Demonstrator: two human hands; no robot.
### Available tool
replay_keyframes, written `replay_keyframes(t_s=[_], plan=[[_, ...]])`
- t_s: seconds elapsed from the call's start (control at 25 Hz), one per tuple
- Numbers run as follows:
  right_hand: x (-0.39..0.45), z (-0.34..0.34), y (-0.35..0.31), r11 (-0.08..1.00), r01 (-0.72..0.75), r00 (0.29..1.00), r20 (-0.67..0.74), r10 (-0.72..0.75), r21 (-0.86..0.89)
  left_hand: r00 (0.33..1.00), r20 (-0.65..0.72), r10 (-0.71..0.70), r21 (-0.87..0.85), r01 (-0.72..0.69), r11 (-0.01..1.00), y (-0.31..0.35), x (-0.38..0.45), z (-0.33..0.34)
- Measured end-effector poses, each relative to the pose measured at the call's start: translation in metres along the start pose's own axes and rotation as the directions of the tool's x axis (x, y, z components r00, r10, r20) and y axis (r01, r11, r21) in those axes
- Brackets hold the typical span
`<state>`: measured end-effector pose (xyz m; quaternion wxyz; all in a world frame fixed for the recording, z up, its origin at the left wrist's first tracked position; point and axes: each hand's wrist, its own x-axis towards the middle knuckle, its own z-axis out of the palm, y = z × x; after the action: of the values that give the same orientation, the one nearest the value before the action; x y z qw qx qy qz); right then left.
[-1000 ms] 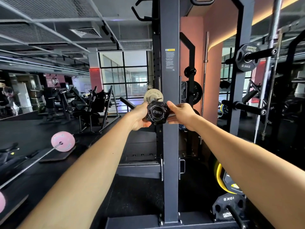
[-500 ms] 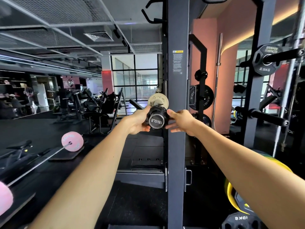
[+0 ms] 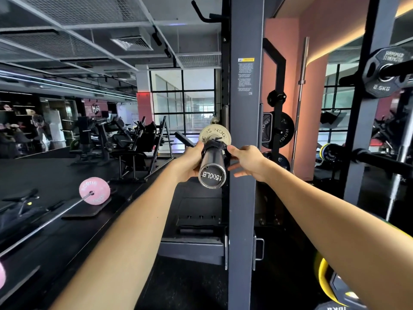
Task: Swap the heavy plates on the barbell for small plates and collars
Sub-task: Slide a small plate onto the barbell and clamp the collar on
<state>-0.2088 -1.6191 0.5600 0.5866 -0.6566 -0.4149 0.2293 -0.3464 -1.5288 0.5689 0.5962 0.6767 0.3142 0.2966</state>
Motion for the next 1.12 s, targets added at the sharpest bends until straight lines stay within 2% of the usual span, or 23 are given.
replay_keyframes(t_s=[0.32, 0.92, 1.12], plan=[[0.084, -0.001, 0.01, 0.998, -0.045, 0.998, -0.046, 0.043, -0.051, 0.999, 0.013, -0.038, 0.016, 0.037, 0.999, 0.002, 0.08, -0.003], [0.211, 0.0, 0.032, 0.995, -0.071, 0.988, -0.138, 0.061, -0.07, 0.998, 0.057, -0.042, -0.053, 0.045, 0.998, -0.001, 0.206, -0.007], [0.221, -0.009, 0.029, 0.987, -0.031, 0.994, -0.104, 0.015, -0.155, 0.998, -0.05, -0.047, -0.077, 0.043, 0.996, -0.003, 0.218, -0.003]])
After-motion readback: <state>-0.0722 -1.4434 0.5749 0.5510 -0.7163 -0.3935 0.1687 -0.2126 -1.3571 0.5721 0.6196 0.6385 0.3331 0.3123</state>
